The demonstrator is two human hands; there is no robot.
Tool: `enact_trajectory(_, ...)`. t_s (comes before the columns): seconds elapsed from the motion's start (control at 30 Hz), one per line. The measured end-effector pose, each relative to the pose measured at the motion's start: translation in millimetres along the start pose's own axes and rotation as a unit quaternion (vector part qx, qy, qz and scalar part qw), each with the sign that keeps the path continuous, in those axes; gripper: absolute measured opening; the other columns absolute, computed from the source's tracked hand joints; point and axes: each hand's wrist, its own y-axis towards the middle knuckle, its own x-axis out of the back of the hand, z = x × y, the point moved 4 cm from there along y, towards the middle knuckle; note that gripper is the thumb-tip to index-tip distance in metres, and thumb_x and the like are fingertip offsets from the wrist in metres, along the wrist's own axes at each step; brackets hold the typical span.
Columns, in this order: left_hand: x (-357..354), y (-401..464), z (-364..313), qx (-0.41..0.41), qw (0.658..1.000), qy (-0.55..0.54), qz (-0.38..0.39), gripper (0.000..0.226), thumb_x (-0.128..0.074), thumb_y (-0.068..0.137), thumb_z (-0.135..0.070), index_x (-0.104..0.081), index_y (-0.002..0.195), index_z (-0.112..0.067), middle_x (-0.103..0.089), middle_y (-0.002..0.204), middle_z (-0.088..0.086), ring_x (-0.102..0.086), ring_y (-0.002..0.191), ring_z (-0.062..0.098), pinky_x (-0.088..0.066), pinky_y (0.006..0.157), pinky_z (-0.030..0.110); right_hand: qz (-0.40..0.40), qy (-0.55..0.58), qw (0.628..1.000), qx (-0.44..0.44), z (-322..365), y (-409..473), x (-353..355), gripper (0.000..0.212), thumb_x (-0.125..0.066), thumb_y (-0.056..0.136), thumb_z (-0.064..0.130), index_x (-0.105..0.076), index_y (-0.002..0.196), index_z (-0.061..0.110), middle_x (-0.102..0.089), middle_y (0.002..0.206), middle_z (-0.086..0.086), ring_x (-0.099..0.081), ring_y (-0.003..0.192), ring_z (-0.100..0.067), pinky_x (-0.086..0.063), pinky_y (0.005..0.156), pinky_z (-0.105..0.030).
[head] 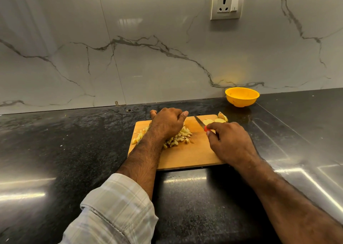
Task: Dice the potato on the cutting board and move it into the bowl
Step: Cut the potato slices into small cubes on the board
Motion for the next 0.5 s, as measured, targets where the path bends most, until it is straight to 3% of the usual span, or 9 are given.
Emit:
enact_trajectory(0.1, -6.1, -1.8, -8.9, -0.027, 0.997, 0.051, 0.047, 0.037, -0.042, 0.110, -0.047, -0.064, 0.135, -0.031, -0.061, 0.144, -0.005, -0.047, 0.139, 0.020, -0.019, 0.120, 0.063, -0.033, -0.021, 0.998, -0.043, -10.8, 3.3, 4.4, 0.032, -0.052, 0.102, 0.038, -0.069, 0.126, 0.026, -0.074, 0.104, -0.005, -0.065, 0.089, -0.022, -0.059, 0.073, -0.039)
enact_trajectory(0.17, -11.6, -2.5, -22.1, -0.045, 0.994, 0.070, 0.073, 0.037, -0.051, 0.107, -0.043, -0.060, 0.141, -0.033, -0.056, 0.152, -0.005, -0.042, 0.145, 0.020, -0.017, 0.122, 0.062, -0.039, -0.030, 0.996, -0.072, -16.3, 4.0, 6.6, 0.032, -0.052, 0.101, 0.036, -0.068, 0.124, 0.023, -0.073, 0.104, -0.007, -0.065, 0.088, -0.024, -0.056, 0.071, -0.038)
enact_trajectory(0.33, -23.7, -2.3, -64.4, -0.119, 0.980, 0.110, 0.118, 0.042, -0.051, 0.107, -0.042, -0.053, 0.149, -0.037, -0.049, 0.158, -0.009, -0.036, 0.149, 0.019, -0.015, 0.124, 0.060, -0.033, -0.042, 0.993, -0.102, -18.8, 2.6, 12.6, 0.034, -0.052, 0.096, 0.033, -0.067, 0.124, 0.022, -0.071, 0.104, -0.008, -0.066, 0.089, -0.026, -0.059, 0.073, -0.040)
enact_trajectory(0.5, -20.0, 0.9, -72.0, -0.133, 0.971, 0.154, 0.127, 0.035, -0.049, 0.108, -0.043, -0.059, 0.141, -0.037, -0.056, 0.150, -0.009, -0.039, 0.144, 0.019, -0.016, 0.119, 0.064, -0.008, -0.045, 0.995, -0.088, -16.6, 3.2, 11.6, 0.036, -0.053, 0.096, 0.036, -0.065, 0.128, 0.027, -0.071, 0.106, -0.006, -0.066, 0.088, -0.022, -0.062, 0.074, -0.042)
